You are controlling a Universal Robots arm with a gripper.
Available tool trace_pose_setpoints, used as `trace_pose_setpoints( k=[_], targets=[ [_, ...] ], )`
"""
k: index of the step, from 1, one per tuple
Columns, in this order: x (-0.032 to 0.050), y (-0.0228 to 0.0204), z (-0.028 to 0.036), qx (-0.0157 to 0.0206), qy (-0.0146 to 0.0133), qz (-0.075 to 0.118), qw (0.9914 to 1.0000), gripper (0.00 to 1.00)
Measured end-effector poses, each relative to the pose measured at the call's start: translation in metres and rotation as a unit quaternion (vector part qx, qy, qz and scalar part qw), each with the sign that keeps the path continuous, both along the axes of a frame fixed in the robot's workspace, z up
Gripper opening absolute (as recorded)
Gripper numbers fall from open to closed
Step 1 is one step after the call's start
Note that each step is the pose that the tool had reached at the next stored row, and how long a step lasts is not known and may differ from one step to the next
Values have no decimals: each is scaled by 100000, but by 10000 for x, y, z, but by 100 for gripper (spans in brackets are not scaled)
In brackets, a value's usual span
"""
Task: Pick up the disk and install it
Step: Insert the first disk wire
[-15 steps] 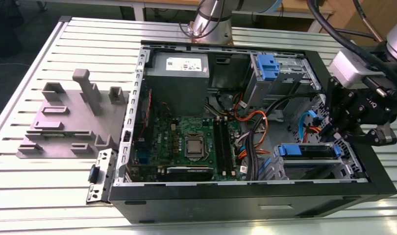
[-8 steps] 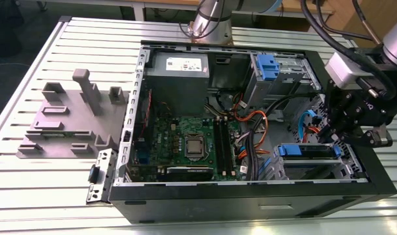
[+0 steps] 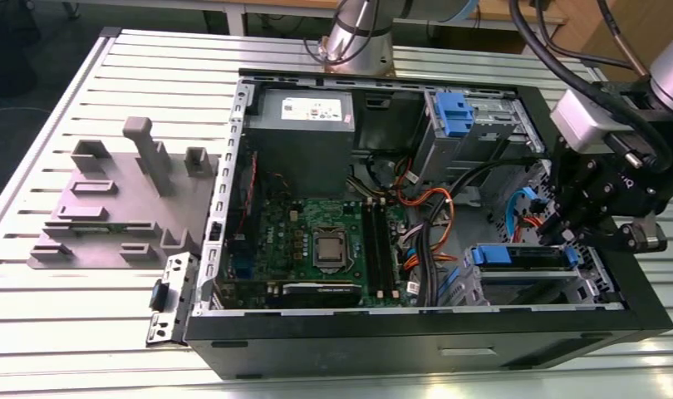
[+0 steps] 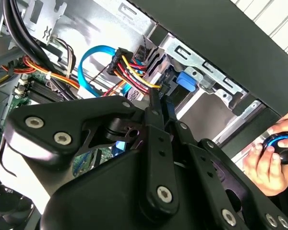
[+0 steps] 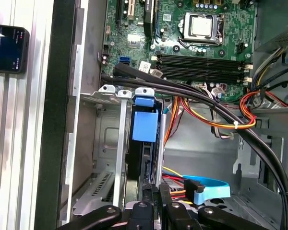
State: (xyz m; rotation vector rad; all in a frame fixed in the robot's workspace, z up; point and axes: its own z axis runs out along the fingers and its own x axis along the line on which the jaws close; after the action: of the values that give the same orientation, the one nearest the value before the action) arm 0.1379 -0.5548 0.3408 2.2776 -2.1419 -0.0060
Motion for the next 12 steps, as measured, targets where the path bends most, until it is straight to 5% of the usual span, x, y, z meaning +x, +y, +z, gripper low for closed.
trace_pose_setpoints(
  k=[9, 12],
  targets=[
    [-40, -87, -11, 4, -364, -64, 99999, 17],
    [-72, -90, -28, -7, -794, -91, 99997, 17]
  ],
)
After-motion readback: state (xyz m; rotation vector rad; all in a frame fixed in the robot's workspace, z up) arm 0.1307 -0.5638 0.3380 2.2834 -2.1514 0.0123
